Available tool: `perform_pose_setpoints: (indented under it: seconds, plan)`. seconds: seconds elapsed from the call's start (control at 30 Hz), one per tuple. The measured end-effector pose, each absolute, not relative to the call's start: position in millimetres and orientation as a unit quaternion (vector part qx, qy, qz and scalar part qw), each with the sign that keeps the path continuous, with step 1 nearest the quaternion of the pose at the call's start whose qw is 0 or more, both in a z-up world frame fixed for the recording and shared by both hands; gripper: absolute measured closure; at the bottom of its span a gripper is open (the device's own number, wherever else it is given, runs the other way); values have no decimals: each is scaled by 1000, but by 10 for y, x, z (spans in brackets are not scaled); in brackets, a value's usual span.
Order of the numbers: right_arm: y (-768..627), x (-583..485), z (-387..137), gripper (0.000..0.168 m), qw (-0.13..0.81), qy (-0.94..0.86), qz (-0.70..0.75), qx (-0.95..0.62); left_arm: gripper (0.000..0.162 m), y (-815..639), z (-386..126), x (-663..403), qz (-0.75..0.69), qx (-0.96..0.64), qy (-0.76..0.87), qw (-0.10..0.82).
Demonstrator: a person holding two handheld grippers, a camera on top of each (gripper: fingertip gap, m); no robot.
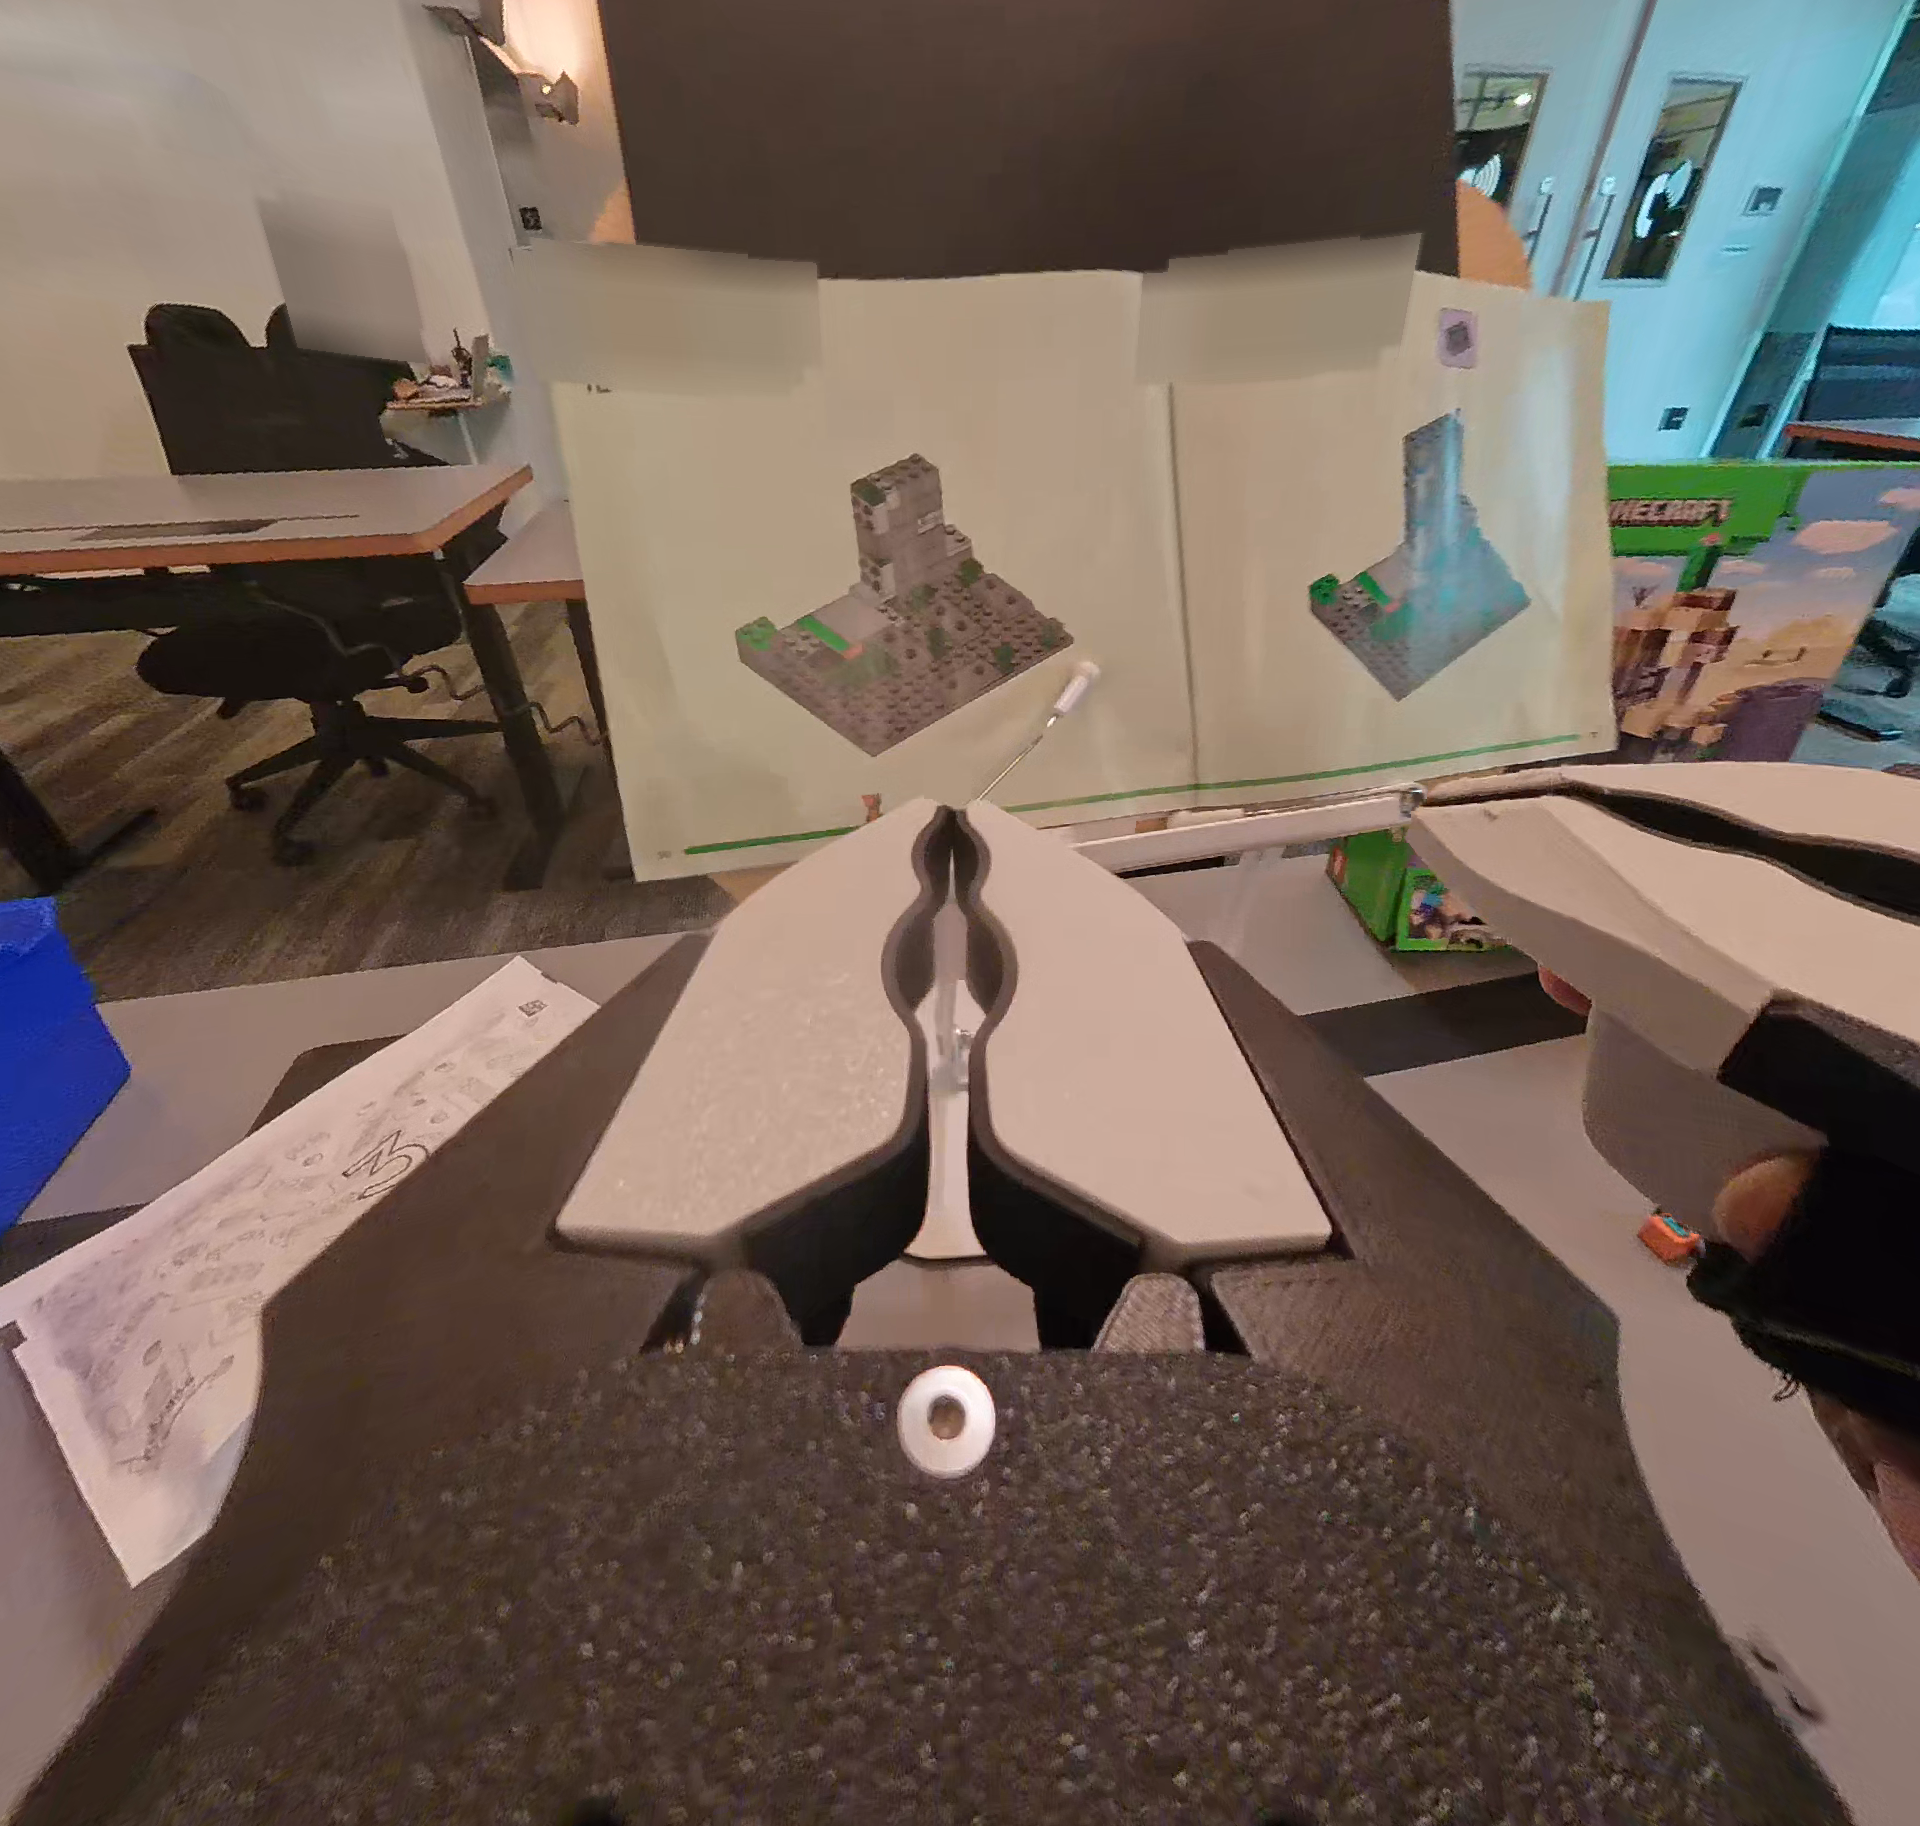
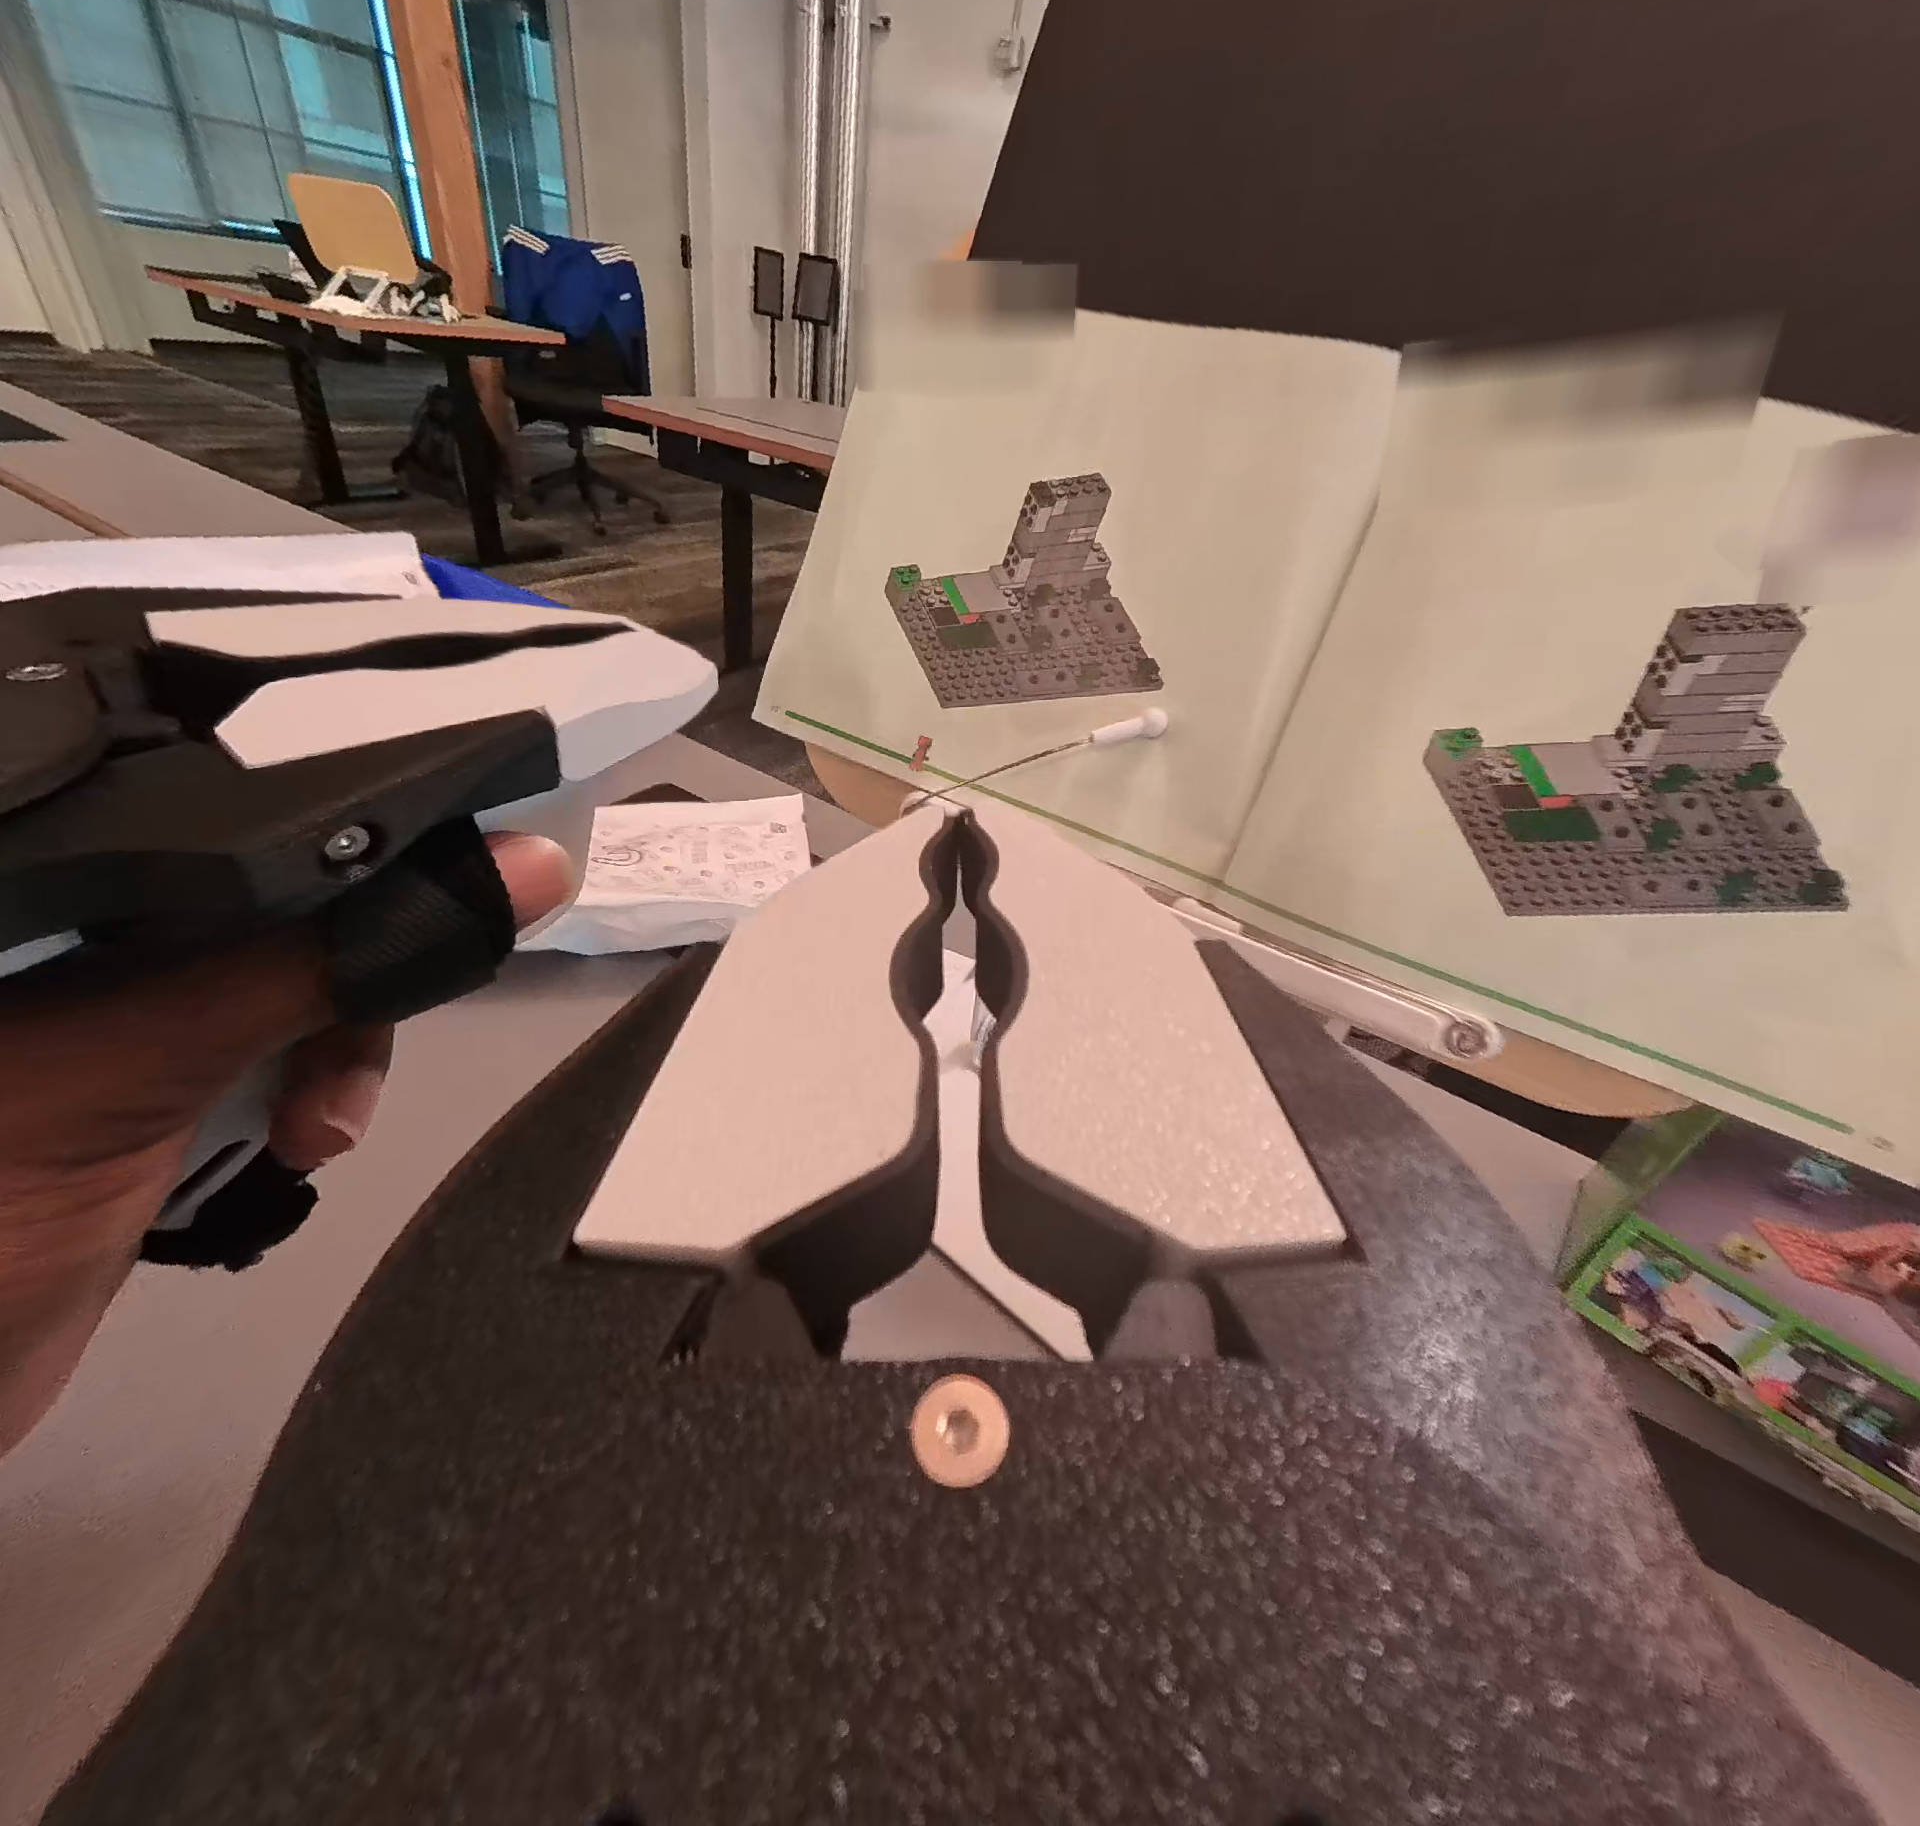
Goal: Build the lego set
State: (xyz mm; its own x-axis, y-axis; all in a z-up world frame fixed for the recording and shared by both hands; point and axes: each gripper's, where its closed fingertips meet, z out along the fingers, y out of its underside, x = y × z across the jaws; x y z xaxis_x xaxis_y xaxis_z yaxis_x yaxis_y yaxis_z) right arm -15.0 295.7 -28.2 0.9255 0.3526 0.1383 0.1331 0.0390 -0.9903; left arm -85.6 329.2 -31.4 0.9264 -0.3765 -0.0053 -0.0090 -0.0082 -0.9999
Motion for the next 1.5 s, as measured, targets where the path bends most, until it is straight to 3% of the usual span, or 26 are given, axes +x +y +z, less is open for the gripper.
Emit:
perform_pose_setpoints:
  seconds: [0.7, 1.5]
  plan:
    - [3033, -68, -394, 168, 695, -183, 74, -692, 162, 3332, -369, -837, -135, -692, 134, 696]
    - [2980, 1495, -252, 168, 715, -86, 12, -694, 162, 3112, -345, 562, -190, -675, 220, 678]
